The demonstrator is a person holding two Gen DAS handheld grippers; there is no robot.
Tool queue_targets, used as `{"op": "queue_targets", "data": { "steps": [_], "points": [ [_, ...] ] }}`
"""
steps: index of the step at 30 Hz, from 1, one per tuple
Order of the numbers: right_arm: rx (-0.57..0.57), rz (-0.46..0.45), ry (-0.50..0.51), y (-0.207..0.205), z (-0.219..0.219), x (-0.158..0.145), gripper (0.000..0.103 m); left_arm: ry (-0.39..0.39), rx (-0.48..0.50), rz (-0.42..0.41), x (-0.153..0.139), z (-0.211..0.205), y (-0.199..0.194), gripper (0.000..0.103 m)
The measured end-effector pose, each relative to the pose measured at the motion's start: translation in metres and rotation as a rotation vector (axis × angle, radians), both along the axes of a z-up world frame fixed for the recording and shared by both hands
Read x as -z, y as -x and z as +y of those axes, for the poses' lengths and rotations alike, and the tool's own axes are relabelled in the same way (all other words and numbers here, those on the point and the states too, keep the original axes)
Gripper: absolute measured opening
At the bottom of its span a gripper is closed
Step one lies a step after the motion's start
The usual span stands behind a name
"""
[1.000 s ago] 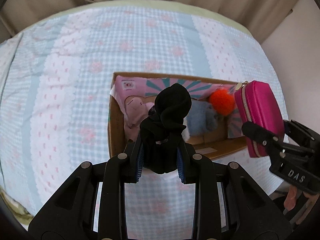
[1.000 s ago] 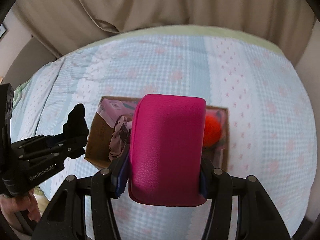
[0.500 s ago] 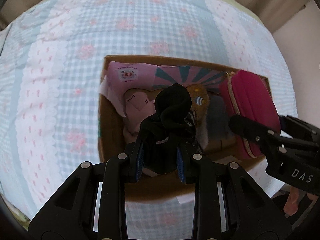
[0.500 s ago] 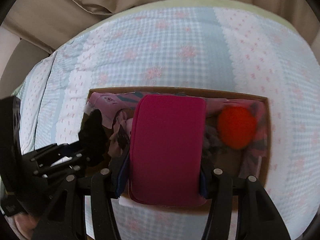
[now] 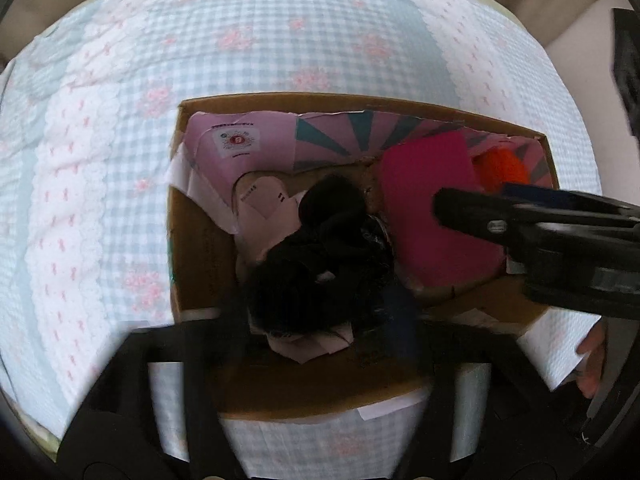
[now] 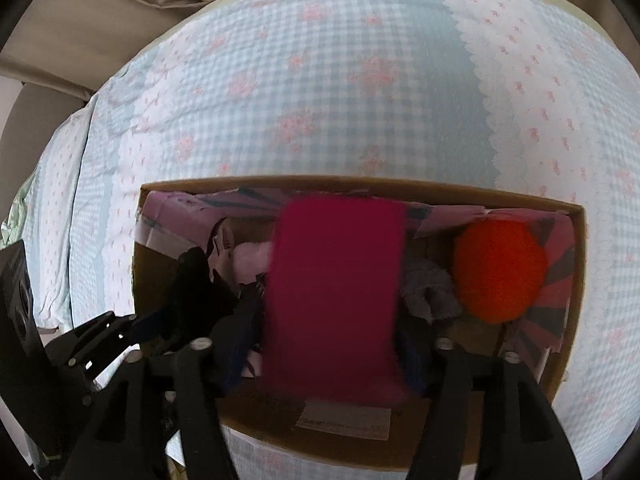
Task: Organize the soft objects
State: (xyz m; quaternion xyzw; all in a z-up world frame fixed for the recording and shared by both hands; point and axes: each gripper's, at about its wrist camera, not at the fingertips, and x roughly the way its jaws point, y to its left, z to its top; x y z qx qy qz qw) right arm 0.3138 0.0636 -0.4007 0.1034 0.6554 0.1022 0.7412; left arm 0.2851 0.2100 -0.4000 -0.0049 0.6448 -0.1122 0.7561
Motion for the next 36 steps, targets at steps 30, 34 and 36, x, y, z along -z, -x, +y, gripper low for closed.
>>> {"op": "queue_targets", "data": {
  "steps": [30, 34, 36],
  "points": [
    [0.129, -0.397, 0.117, 0.126, -0.063, -0.207, 0.101, 0.051, -0.039, -0.410, -0.233, 0.001, 0.101, 0.103],
    [0.156, -0.511, 0.169, 0.162, -0.079, -0.263, 0.101, 0.038, -0.056, -0.553, -0.296, -0.007, 0.135, 0.103],
    [0.162, -0.552, 0.187, 0.178, -0.086, -0.283, 0.101, 0.019, -0.073, -0.618, -0.319, -0.011, 0.149, 0.103]
  ]
}}
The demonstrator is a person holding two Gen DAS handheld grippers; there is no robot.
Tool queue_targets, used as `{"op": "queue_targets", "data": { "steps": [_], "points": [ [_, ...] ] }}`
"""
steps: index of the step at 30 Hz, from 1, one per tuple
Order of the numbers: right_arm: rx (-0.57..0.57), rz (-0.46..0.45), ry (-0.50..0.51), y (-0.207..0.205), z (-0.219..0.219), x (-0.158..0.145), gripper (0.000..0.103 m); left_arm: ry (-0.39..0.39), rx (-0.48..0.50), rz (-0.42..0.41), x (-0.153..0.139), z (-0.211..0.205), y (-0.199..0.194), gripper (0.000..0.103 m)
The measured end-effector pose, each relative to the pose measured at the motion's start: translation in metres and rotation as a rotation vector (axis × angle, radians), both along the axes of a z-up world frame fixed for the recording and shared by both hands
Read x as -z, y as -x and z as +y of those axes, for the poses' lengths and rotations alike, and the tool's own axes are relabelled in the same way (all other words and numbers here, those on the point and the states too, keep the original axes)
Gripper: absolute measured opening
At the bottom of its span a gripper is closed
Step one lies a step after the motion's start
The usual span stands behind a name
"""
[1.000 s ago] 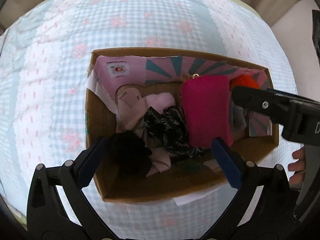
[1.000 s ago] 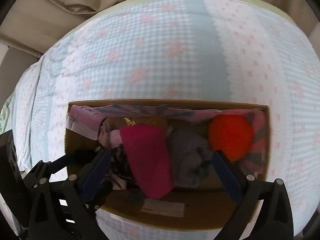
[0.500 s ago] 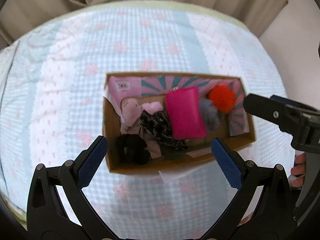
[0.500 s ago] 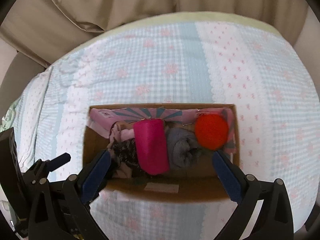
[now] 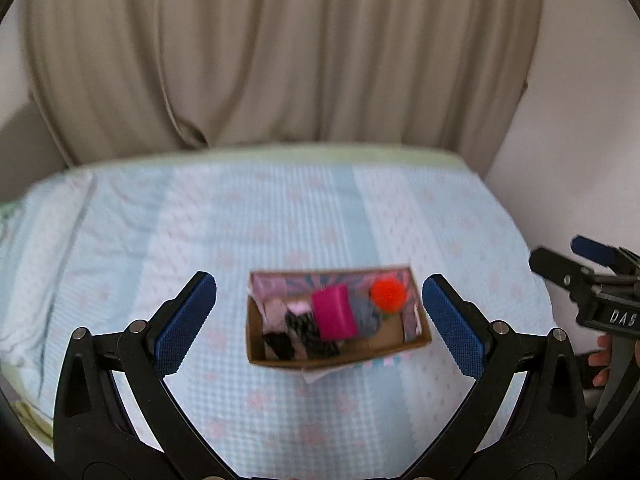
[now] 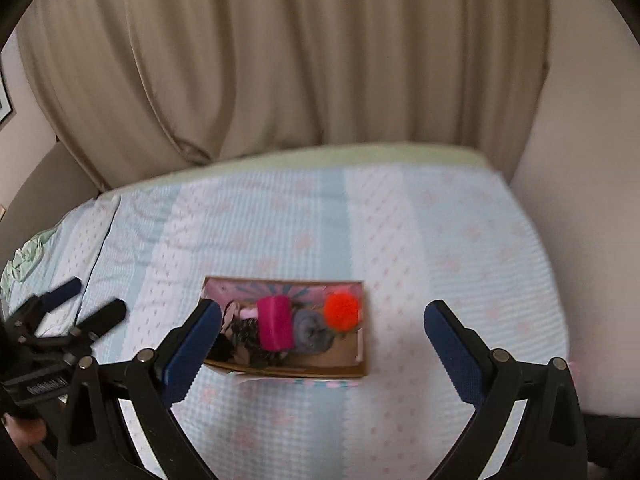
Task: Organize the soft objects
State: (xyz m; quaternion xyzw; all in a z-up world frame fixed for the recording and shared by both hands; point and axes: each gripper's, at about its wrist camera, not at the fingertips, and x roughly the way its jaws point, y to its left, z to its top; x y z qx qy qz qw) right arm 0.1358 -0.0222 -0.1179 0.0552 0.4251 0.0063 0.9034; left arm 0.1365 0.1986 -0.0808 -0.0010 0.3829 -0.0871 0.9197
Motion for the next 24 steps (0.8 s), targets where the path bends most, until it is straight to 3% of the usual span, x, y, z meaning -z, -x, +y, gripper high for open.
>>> {"op": "queue_targets", "data": {
  "steps": [3, 8, 24],
  "points": [
    [0.005, -0.055, 0.036, 0.023, -0.010, -0.025, 0.101, -0.010, -0.025, -0.095, -0.032, -0.009, 0.025, 0.103],
    [0.009, -0.138, 0.048, 0.055, -0.030, -0.058, 0.101, 0.012, -0.026, -0.166, -0.060, -0.027, 0.053, 0.103],
    [0.044, -0.275, 0.088, 0.099, -0.068, -0.088, 0.101, -0.004, -0.060, -0.271, -0.082, -0.063, 0.097, 0.103]
  ]
}}
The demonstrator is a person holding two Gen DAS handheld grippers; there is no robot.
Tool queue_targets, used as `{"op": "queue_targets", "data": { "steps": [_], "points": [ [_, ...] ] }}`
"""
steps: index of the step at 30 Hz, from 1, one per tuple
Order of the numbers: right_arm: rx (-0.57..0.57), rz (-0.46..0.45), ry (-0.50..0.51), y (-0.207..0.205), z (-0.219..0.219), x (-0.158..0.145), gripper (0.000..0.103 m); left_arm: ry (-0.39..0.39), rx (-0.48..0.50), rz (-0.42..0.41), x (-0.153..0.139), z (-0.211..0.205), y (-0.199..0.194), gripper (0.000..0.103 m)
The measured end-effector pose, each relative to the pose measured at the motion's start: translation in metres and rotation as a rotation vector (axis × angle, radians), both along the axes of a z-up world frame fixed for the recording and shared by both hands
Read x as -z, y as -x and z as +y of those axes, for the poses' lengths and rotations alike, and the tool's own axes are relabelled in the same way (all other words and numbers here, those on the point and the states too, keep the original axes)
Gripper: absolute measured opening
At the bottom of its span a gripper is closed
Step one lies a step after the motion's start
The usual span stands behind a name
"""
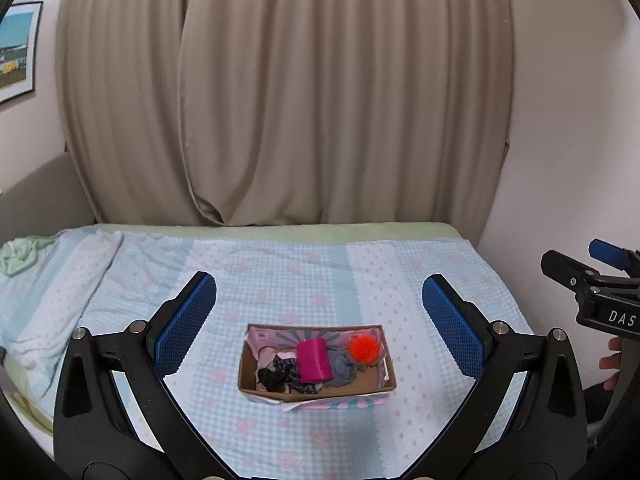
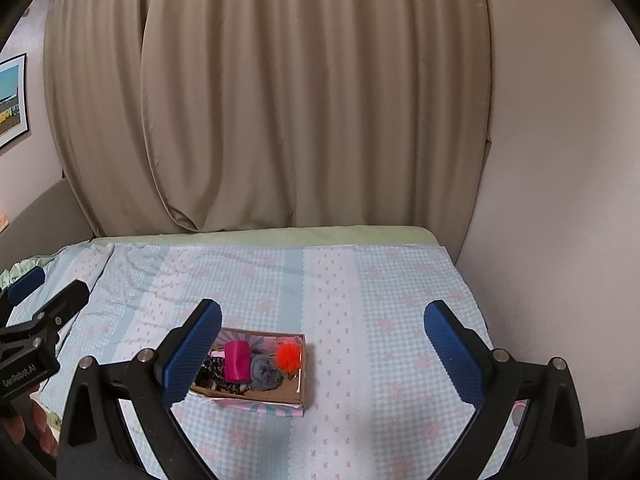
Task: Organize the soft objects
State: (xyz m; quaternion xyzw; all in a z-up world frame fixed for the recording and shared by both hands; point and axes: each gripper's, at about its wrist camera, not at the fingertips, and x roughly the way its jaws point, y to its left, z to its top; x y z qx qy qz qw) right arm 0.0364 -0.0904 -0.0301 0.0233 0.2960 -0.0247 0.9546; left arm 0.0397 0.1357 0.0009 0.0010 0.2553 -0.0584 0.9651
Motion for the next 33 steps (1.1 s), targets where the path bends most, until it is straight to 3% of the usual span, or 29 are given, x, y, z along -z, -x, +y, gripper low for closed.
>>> {"op": "queue_targets", "data": {
  "steps": [33],
  "points": [
    [-0.002, -0.047, 0.007, 0.0030, -0.0079, -0.0096, 0.101, 0.005, -0.011, -0.019, -0.0024, -0.0058, 0.0080, 0.103]
  ]
}}
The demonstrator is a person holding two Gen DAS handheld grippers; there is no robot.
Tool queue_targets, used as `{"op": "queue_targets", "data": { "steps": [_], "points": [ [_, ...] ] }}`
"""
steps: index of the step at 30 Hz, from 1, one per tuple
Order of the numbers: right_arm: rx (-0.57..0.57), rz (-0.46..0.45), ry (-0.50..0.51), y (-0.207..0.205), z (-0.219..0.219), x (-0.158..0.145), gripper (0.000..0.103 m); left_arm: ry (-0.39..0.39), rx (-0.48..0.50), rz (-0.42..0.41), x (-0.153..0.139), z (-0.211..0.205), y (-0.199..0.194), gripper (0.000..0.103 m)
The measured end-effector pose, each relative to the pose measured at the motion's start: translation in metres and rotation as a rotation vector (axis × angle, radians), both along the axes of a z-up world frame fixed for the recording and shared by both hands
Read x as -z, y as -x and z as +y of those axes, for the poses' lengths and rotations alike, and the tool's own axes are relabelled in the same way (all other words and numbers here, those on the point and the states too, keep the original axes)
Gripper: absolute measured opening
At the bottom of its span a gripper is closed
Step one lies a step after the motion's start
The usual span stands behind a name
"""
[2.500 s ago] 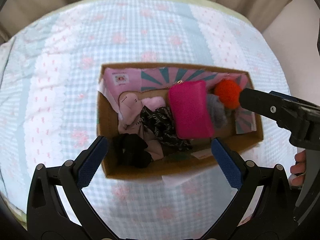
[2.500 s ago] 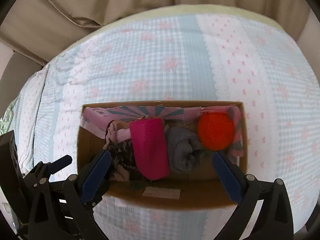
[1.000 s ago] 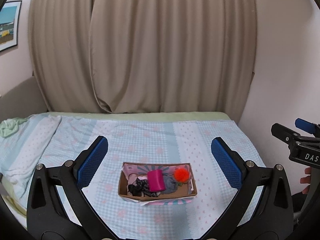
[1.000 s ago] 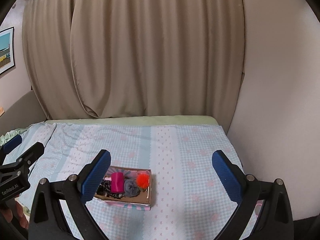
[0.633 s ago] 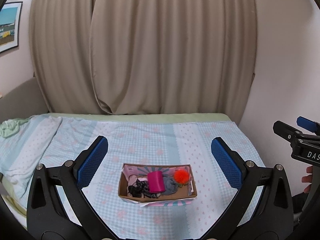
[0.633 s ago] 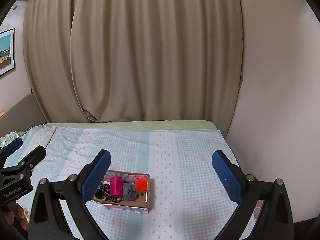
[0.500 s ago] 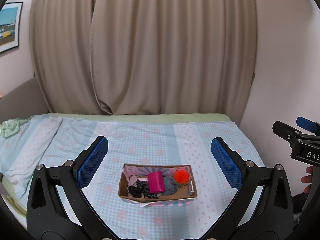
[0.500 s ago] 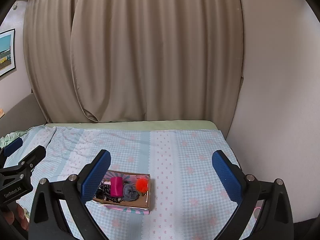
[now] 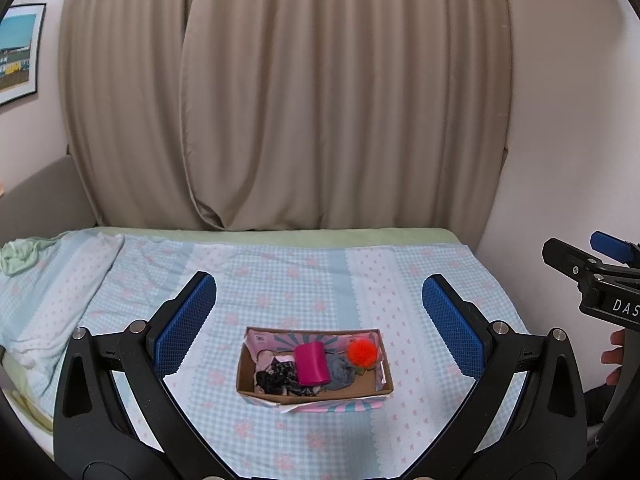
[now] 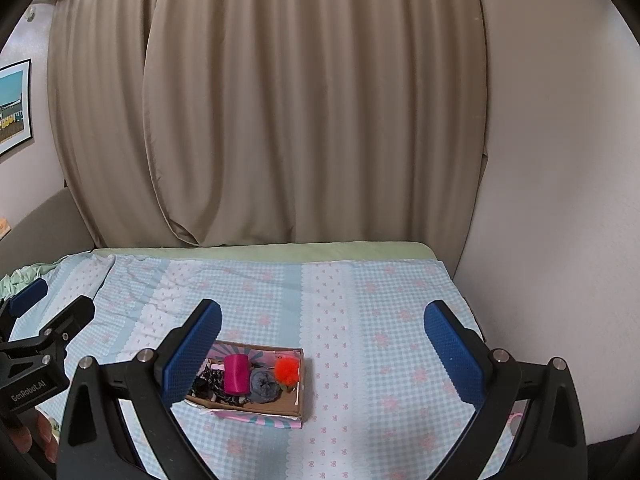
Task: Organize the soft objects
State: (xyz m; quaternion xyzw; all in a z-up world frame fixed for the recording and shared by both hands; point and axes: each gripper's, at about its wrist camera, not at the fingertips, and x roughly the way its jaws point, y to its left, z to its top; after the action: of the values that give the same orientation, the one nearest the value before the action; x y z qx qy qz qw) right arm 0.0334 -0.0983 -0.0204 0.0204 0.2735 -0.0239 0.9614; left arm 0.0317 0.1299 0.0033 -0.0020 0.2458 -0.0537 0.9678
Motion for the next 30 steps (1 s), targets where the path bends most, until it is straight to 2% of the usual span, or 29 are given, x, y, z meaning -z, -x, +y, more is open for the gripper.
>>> {"op": "queue_targets", "data": {
  "steps": [24, 30],
  "points": [
    [-0.002, -0.018, 0.006, -0.0026, 0.0068, -0.0001, 0.101, 0.018, 0.007, -0.003, 0.0011, -0.0005, -0.0019, 0.103],
    [-0.004, -0.015, 0.004, -0.0043, 0.0067, 0.0006, 0.101, 0.002, -0.014, -0.023, 0.0000, -0.0028, -0.0022, 0.103]
  ]
}}
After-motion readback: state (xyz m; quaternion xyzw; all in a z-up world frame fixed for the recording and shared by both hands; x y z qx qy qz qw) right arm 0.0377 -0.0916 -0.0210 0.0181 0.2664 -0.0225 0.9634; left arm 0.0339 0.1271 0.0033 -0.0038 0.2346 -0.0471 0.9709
